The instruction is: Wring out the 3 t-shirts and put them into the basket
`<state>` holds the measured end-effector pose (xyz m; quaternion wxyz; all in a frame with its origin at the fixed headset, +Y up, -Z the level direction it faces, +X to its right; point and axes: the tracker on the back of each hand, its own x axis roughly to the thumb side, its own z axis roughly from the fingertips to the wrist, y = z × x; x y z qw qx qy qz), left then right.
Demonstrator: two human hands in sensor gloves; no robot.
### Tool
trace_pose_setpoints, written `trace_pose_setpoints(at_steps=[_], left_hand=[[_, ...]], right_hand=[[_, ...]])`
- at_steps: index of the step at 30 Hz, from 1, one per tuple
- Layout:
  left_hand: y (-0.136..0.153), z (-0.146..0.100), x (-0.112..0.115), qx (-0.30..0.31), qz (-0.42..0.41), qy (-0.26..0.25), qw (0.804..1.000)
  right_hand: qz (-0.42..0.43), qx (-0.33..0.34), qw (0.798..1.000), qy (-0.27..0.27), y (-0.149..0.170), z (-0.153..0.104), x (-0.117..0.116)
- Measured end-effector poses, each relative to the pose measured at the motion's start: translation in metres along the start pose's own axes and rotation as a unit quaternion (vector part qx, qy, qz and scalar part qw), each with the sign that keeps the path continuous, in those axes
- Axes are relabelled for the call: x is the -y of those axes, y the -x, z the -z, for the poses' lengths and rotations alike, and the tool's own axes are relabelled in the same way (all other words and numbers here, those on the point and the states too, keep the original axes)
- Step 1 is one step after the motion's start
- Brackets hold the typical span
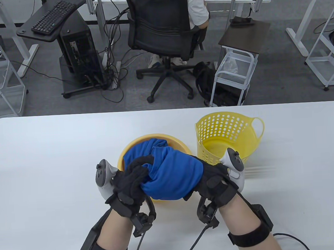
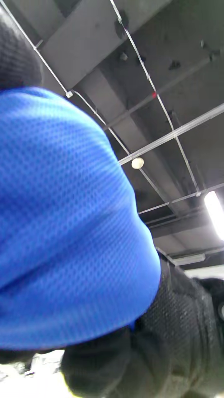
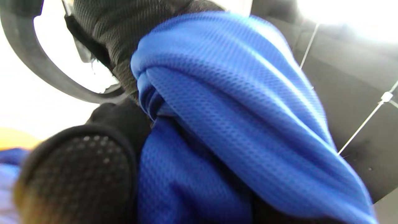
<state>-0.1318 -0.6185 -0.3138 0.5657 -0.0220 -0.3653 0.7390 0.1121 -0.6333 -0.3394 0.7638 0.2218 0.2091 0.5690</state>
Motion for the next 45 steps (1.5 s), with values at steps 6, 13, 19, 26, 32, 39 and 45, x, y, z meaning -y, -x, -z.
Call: trace_pose_setpoints(at_steps=[6, 13, 19, 26, 32, 39, 45], left_hand=[[-0.028, -0.002, 0.020, 0.040, 0.326, -0.050, 0.943], [-0.028, -0.002, 0.042, 0.043, 0.499, -0.038, 0.865], [-0.029, 0.001, 0.053, 0.002, 0.604, 0.007, 0.797], [-0.014, 0.004, 0.073, -0.045, 0.721, 0.013, 0.692], [0.003, 0.003, 0.059, -0.020, 0.599, -0.047, 0.799], [-0.016, -0.001, 0.017, -0.059, 0.470, -0.105, 0.874], [-0.010, -0.012, -0.026, -0.151, 0.118, -0.137, 0.972]], right_hand=[[-0.052, -0.022, 0.997, 0.051, 0.000, 0.000, 0.014], [-0.081, -0.028, 0.992, 0.097, -0.003, -0.003, 0.026], [-0.139, -0.004, 0.978, 0.158, -0.012, -0.010, 0.023], [-0.221, 0.021, 0.952, 0.212, -0.022, -0.018, 0.010], [-0.229, 0.048, 0.950, 0.205, -0.030, -0.023, 0.001], [-0.061, 0.100, 0.993, -0.004, -0.027, -0.011, -0.004], [-0.250, 0.290, 0.924, 0.012, -0.057, -0.028, -0.020]])
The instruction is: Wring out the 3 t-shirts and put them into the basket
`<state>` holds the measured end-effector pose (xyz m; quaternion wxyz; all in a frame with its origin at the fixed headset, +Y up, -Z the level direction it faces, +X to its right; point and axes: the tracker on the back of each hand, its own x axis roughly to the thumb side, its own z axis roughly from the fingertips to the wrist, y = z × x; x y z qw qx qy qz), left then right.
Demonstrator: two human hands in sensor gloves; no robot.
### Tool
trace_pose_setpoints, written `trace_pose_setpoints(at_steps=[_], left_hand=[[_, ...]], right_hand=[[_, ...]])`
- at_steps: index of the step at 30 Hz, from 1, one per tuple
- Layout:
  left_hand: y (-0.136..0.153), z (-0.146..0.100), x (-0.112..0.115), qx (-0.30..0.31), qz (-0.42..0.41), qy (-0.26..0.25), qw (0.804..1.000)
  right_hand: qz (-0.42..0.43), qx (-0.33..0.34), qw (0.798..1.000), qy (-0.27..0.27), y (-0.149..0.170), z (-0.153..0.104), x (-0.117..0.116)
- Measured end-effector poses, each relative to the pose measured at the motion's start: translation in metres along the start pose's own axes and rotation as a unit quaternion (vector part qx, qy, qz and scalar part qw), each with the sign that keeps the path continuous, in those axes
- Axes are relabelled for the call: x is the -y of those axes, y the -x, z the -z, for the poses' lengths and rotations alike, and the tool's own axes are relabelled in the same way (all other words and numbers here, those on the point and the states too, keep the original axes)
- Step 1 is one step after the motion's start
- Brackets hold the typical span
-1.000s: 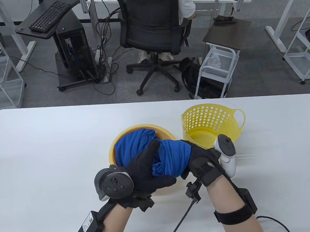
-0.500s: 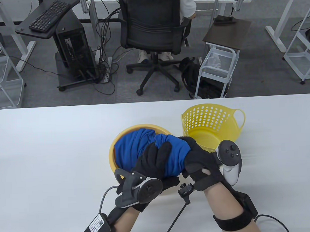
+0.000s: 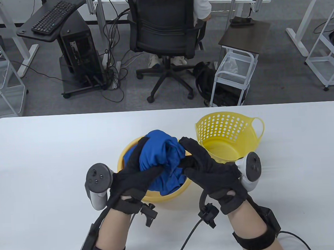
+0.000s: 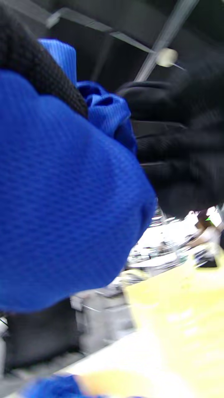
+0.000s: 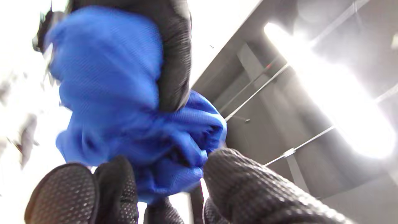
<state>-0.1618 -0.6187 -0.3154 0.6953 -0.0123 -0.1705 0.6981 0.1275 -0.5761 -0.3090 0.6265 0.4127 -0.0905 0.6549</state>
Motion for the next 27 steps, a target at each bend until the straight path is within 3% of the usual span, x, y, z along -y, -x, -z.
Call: trace_pose_setpoints(at_steps=[1, 3, 4, 5, 6, 7, 8, 9, 11, 14, 15, 17, 18, 23, 27], left_hand=[[0.004, 0.000, -0.003, -0.032, -0.055, 0.044, 0.997], [0.010, 0.002, -0.004, -0.042, -0.114, 0.104, 0.987], [0.013, 0.003, -0.001, -0.055, -0.155, 0.138, 0.977], [0.014, 0.003, 0.002, -0.066, -0.178, 0.157, 0.969], [0.015, 0.003, 0.007, -0.084, -0.207, 0.189, 0.956], [0.016, 0.003, 0.013, -0.095, -0.222, 0.220, 0.945], [0.017, 0.003, 0.018, -0.102, -0.227, 0.246, 0.937], [0.018, 0.003, 0.026, -0.115, -0.223, 0.281, 0.926], [0.017, 0.003, 0.035, -0.128, -0.199, 0.299, 0.924], [0.009, 0.002, 0.040, -0.130, -0.080, 0.253, 0.955], [0.007, 0.001, 0.041, -0.126, -0.035, 0.237, 0.963], [0.002, 0.000, 0.042, -0.105, 0.026, 0.226, 0.968], [0.002, 0.001, 0.041, -0.099, 0.046, 0.240, 0.965], [0.009, 0.005, 0.043, -0.112, 0.016, 0.308, 0.945], [0.007, 0.005, 0.043, -0.109, 0.045, 0.299, 0.947]], right_hand=[[-0.090, 0.033, 0.995, -0.042, -0.009, 0.001, -0.004], [-0.271, 0.047, 0.958, -0.075, -0.018, -0.002, -0.015], [-0.395, 0.081, 0.912, -0.080, -0.020, -0.004, -0.028], [-0.455, 0.093, 0.882, -0.081, -0.020, -0.005, -0.035], [-0.537, 0.106, 0.832, -0.086, -0.019, -0.006, -0.045], [-0.586, 0.119, 0.798, -0.077, -0.017, -0.008, -0.052], [-0.605, 0.136, 0.782, -0.062, -0.015, -0.009, -0.056], [-0.603, 0.155, 0.780, -0.053, -0.012, -0.009, -0.059], [-0.570, 0.196, 0.798, -0.011, -0.012, -0.013, -0.054], [-0.560, 0.189, 0.807, -0.020, -0.014, -0.014, -0.047], [-0.567, 0.195, 0.800, -0.023, -0.015, -0.014, -0.049], [-0.584, 0.201, 0.786, -0.029, -0.015, -0.016, -0.050], [-0.571, 0.216, 0.792, -0.030, -0.016, -0.016, -0.050], [-0.559, 0.202, 0.800, -0.075, -0.022, -0.014, -0.052], [-0.531, 0.175, 0.826, -0.078, -0.011, -0.009, -0.046]])
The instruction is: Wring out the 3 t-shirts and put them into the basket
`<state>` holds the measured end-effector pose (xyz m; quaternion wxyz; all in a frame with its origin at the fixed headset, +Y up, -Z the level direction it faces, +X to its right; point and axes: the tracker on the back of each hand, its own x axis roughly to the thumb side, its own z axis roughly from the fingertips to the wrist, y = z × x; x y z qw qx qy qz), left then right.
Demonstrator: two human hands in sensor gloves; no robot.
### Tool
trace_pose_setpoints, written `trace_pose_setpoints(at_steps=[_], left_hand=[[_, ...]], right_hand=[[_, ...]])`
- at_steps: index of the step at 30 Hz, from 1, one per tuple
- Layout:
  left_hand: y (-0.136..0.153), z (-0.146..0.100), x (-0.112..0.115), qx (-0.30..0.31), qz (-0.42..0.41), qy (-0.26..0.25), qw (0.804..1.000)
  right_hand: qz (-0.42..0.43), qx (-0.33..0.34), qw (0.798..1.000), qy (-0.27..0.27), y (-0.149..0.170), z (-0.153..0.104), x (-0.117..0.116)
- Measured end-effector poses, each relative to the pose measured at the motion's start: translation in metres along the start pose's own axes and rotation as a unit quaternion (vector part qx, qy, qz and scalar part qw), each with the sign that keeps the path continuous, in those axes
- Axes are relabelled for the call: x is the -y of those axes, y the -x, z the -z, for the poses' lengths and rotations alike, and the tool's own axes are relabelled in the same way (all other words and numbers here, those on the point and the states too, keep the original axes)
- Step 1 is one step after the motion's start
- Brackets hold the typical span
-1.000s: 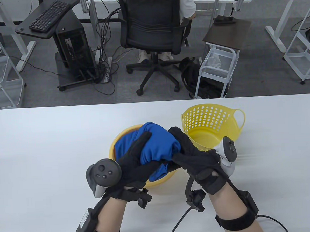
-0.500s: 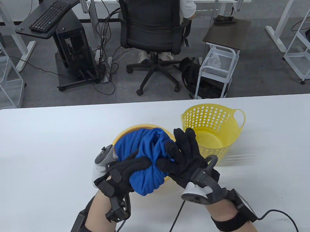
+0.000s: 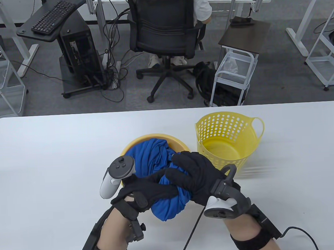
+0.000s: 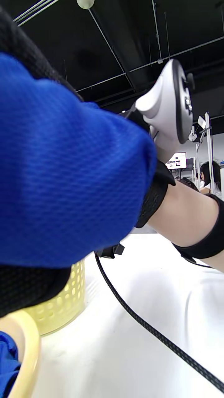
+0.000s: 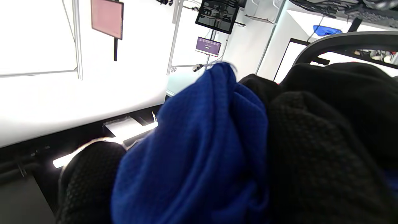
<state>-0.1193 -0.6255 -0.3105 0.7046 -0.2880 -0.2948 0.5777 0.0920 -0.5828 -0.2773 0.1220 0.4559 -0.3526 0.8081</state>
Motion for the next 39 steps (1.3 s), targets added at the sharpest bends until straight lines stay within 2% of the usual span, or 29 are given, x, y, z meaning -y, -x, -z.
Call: trace_pose_setpoints(at_steps=[2, 5, 8, 11, 14, 16, 18, 20, 22, 24, 25, 26, 30, 34, 39], left_hand=[[-0.005, -0.003, -0.002, -0.005, 0.033, -0.037, 0.999], [-0.010, -0.007, -0.001, -0.003, 0.075, -0.123, 0.990], [-0.013, -0.007, 0.005, 0.014, 0.125, -0.202, 0.971], [-0.016, 0.002, 0.021, 0.011, 0.188, -0.179, 0.966], [-0.013, 0.012, 0.031, -0.017, 0.310, -0.208, 0.927], [-0.010, 0.016, 0.032, -0.036, 0.345, -0.197, 0.917], [-0.010, 0.017, 0.033, -0.056, 0.394, -0.206, 0.894], [-0.011, 0.019, 0.037, -0.059, 0.446, -0.238, 0.860], [-0.011, 0.020, 0.039, -0.066, 0.478, -0.261, 0.836], [-0.010, 0.020, 0.040, -0.063, 0.519, -0.299, 0.799], [-0.009, 0.020, 0.040, -0.061, 0.546, -0.318, 0.773], [-0.010, 0.018, 0.038, -0.057, 0.571, -0.333, 0.748], [-0.012, 0.013, 0.037, -0.017, 0.613, -0.382, 0.691], [-0.017, 0.008, 0.039, 0.011, 0.642, -0.417, 0.643], [-0.014, 0.003, 0.033, 0.011, 0.644, -0.427, 0.635]], right_hand=[[0.011, -0.015, 1.000, -0.004, 0.007, -0.001, -0.005], [0.029, -0.044, 0.999, -0.009, 0.017, -0.003, -0.010], [0.008, -0.092, 0.996, -0.016, 0.026, -0.008, -0.013], [-0.011, -0.135, 0.991, -0.018, 0.034, -0.012, -0.017], [-0.043, -0.151, 0.986, -0.048, 0.034, -0.013, -0.023], [-0.072, -0.150, 0.984, -0.066, 0.030, -0.011, -0.027], [-0.109, -0.138, 0.982, -0.069, 0.026, -0.009, -0.030], [-0.147, -0.132, 0.978, -0.063, 0.022, -0.007, -0.031], [-0.158, -0.130, 0.977, -0.063, 0.021, -0.006, -0.031], [-0.161, -0.128, 0.977, -0.063, 0.019, -0.005, -0.030], [-0.159, -0.128, 0.977, -0.060, 0.018, -0.004, -0.030], [-0.140, -0.133, 0.979, -0.057, 0.019, -0.003, -0.029], [-0.001, -0.144, 0.989, -0.021, 0.033, -0.007, -0.030], [0.116, -0.182, 0.977, -0.003, 0.040, -0.008, -0.030], [0.211, -0.228, 0.950, 0.009, 0.041, -0.012, -0.044]])
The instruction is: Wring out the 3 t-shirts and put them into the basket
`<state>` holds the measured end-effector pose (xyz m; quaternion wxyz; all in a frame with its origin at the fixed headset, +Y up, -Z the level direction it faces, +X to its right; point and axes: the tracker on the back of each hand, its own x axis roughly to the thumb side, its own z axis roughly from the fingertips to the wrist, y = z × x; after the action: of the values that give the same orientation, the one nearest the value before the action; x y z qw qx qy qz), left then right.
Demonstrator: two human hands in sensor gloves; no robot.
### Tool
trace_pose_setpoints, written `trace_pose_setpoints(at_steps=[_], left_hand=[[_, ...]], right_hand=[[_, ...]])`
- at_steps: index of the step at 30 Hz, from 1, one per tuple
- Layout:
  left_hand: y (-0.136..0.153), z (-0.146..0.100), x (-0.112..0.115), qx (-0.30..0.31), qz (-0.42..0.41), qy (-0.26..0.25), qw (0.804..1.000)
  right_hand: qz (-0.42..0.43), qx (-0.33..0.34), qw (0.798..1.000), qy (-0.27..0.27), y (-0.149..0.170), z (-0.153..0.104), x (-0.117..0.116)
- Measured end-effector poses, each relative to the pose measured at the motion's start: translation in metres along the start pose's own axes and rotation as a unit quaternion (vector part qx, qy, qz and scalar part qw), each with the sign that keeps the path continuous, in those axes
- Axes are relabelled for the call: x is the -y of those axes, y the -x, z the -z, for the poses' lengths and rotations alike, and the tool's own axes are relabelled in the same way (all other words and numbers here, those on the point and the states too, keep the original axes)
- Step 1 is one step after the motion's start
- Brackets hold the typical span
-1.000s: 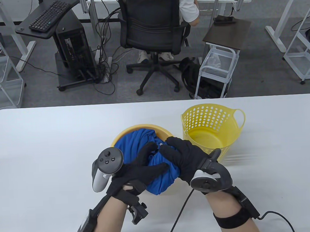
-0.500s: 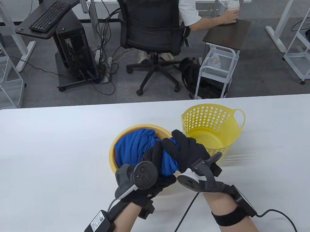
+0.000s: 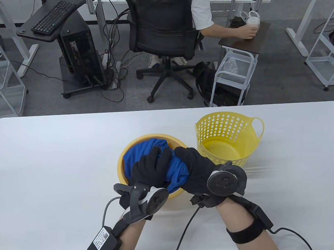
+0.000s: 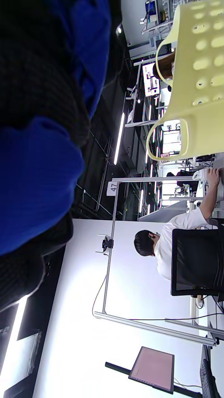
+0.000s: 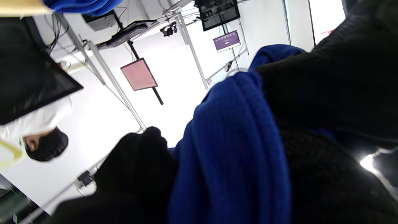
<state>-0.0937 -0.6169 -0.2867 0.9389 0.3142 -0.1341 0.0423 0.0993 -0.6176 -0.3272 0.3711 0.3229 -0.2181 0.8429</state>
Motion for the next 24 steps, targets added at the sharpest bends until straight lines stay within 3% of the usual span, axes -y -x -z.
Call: trace_pose_setpoints(at_steps=[3, 16, 24], left_hand=[[0.001, -0.002, 0.004, 0.003, 0.013, -0.001, 1.000], [-0.002, -0.003, 0.002, 0.007, 0.020, -0.020, 1.000], [-0.004, -0.003, 0.004, 0.006, 0.035, -0.018, 0.999]], right_hand=[[0.040, -0.024, 0.999, -0.009, 0.008, -0.001, -0.006], [0.069, -0.077, 0.994, -0.040, 0.006, 0.002, -0.003], [0.134, -0.140, 0.979, -0.057, 0.015, 0.001, -0.010]])
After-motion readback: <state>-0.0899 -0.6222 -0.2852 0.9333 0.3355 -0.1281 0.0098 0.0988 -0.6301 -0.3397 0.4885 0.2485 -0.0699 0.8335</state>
